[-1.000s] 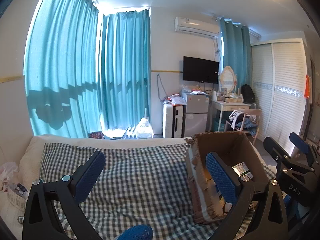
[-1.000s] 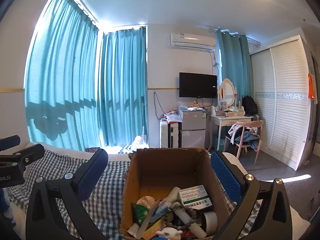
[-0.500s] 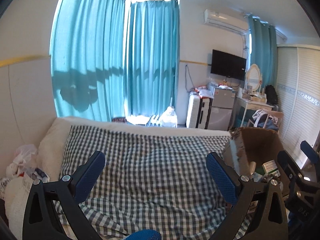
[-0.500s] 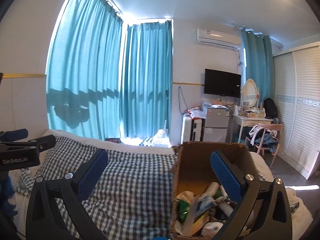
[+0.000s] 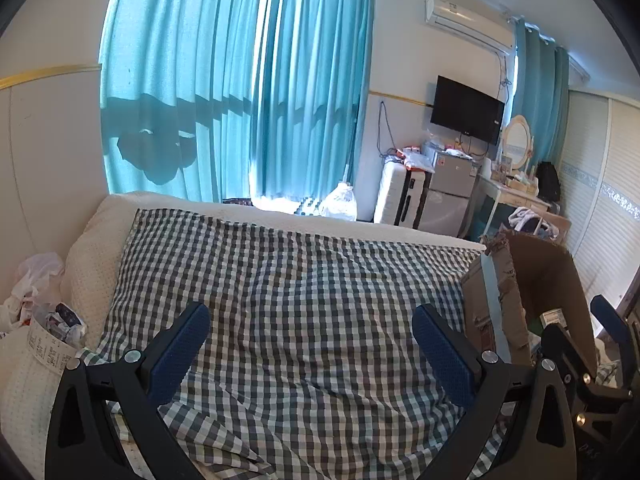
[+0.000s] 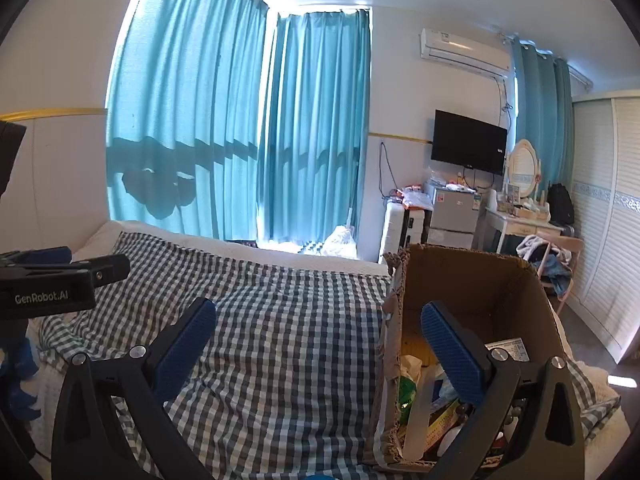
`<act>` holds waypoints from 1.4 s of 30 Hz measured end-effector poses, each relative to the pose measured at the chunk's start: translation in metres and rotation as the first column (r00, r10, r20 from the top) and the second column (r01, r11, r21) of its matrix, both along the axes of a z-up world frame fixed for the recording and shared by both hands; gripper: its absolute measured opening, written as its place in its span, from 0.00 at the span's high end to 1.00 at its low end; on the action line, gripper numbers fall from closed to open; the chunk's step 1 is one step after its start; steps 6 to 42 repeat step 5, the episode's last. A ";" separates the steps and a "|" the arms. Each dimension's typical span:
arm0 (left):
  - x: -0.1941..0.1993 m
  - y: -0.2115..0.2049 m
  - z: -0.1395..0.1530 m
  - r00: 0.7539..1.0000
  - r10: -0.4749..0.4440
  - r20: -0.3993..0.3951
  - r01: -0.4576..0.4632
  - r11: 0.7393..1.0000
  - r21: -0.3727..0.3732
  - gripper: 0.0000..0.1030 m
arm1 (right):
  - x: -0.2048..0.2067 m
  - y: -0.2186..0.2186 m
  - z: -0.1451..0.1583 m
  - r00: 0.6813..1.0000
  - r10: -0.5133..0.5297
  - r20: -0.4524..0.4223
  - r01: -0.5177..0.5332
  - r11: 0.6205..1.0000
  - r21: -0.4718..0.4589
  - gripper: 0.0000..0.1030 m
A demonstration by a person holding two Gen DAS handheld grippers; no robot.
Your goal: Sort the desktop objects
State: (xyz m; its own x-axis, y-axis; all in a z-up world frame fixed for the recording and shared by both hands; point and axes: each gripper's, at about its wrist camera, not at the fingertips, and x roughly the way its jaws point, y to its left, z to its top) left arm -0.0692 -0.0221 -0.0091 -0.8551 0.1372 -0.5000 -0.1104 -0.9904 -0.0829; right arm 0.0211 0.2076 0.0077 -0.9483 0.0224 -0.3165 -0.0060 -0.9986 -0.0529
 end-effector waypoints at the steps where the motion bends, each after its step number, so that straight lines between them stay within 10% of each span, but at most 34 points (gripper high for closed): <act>1: 0.001 0.001 0.000 1.000 -0.008 -0.002 0.008 1.000 -0.005 0.00 | 0.001 0.002 0.001 1.000 0.000 -0.005 0.000 1.000 -0.012 0.00; 42: 0.005 0.009 0.005 0.999 -0.052 -0.005 0.052 0.999 -0.017 0.00 | 0.008 0.004 0.008 1.000 0.002 -0.026 -0.002 1.000 -0.024 0.00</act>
